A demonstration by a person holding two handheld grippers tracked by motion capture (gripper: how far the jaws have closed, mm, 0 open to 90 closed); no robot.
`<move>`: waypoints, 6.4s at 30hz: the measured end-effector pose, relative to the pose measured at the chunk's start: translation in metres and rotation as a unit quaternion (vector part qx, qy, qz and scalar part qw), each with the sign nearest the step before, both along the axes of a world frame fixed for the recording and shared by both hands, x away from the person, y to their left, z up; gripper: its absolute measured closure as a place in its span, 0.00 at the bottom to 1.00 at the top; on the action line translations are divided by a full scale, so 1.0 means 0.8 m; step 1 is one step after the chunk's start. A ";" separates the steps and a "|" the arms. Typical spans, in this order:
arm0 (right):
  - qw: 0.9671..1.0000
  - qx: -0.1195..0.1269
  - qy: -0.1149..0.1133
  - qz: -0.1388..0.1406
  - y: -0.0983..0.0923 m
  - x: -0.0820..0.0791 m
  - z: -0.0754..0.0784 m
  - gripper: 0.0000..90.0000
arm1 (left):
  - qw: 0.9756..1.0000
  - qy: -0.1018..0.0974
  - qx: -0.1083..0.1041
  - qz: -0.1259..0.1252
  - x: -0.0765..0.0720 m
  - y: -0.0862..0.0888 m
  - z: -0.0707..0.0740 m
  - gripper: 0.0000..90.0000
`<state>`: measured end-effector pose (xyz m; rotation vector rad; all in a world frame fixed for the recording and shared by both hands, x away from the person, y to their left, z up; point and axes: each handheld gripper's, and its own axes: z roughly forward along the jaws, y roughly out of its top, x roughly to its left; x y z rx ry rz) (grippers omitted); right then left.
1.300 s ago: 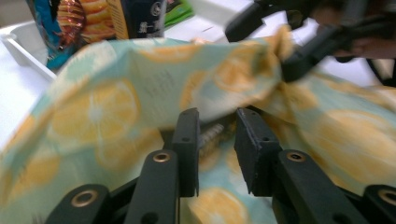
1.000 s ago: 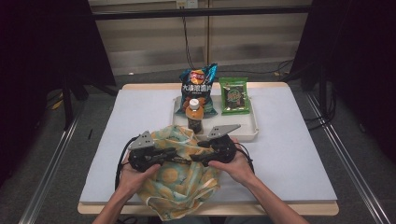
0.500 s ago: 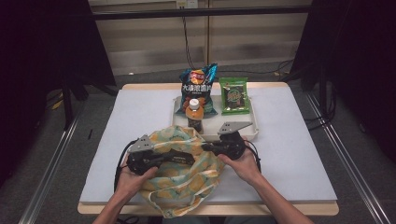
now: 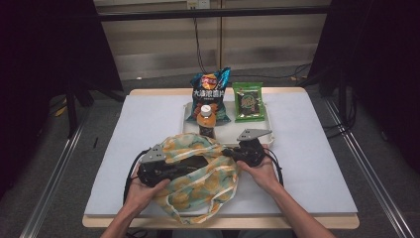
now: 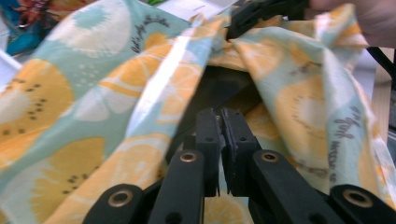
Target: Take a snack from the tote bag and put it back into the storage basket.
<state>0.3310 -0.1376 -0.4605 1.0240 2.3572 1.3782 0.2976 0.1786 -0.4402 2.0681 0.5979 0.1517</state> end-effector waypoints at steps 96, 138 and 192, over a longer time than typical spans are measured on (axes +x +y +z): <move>0.996 -0.020 0.024 0.089 -0.021 -0.077 0.006 0.72 | 1.000 0.025 0.004 -0.006 -0.010 -0.022 -0.011 0.71; 0.999 -0.030 0.031 0.000 -0.019 -0.036 -0.023 0.98 | 0.997 0.043 0.027 -0.054 -0.021 -0.042 -0.023 0.74; 0.994 -0.018 -0.016 0.104 0.044 -0.042 0.018 0.53 | 0.999 0.015 -0.034 -0.012 -0.025 -0.001 0.005 0.65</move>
